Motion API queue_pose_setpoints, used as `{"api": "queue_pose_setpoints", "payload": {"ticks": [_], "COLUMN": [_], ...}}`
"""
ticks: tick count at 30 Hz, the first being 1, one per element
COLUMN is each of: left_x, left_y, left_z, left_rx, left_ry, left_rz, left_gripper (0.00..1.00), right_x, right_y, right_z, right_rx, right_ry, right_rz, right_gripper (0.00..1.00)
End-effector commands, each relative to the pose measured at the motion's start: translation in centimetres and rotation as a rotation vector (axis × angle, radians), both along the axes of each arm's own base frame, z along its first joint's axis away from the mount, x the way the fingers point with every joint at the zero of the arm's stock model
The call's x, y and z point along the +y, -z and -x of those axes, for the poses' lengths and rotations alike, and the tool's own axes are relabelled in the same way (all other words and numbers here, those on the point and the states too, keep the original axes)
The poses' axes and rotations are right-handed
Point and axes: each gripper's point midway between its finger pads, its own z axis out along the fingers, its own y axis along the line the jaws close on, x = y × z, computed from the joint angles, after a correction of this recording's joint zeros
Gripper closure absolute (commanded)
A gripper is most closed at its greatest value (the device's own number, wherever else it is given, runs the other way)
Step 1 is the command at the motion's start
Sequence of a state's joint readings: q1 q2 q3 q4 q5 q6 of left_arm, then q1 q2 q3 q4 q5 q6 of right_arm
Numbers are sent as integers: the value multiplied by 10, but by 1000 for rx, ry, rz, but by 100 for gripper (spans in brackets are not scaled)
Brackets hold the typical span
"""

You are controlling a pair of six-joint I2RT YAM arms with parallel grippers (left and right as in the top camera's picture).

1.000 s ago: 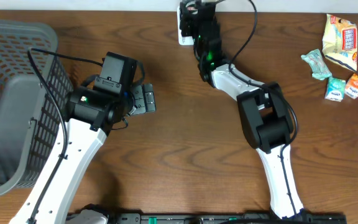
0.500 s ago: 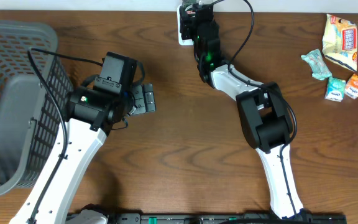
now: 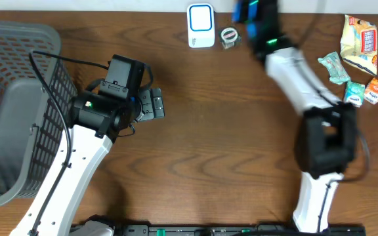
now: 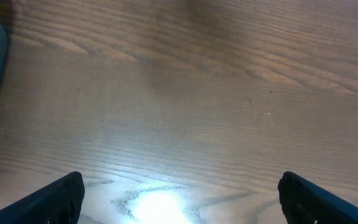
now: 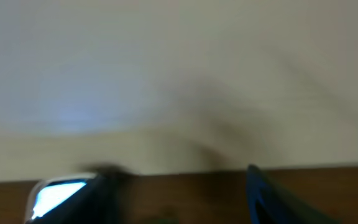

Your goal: Scan the item barcode

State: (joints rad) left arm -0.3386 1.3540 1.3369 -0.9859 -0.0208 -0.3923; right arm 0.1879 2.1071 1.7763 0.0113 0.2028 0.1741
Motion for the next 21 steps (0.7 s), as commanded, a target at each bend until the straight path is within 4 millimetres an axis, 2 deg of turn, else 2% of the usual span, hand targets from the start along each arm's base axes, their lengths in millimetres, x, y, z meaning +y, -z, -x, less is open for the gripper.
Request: {"api": "queue_pose_setpoints", "payload": {"ticks": [1,4,6,8,9,11,15,19,21], "left_x": [-3,-3,-3,-3,-3,-3,-3,-3,-3], "left_y": [-6,-6,-6,-6,-6,-6,-6,-6,-6], "left_z": [-1,-1,-1,-1,-1,-1,-1,-1,-1], "left_rx": [-15,-15,-14,-15,-15,-15,-15,-14,-15], "left_ry": [11,11,11,12,11,11,12,11,11], "left_rz": [7,7,7,7,7,7,7,7,7], "left_gripper": [2,2,2,2,2,2,2,2,2], "right_x": [-73,-121,-145,-153,-150,-133,-82,-31,-9], "right_y": [0,26,42,54,58,62,57,51,56], "right_z": [11,27,39,48,49,50,45,30,24], "right_rx": [85,215,295,353,369,386,367,289,268], "right_ry": [121,193,229,213,184,87,-120,-241,-276], "right_rz": [27,44,44,21,0,-57,-148,-163,-160], "right_gripper": [39,39,37,34,33,32,27,37,38]}}
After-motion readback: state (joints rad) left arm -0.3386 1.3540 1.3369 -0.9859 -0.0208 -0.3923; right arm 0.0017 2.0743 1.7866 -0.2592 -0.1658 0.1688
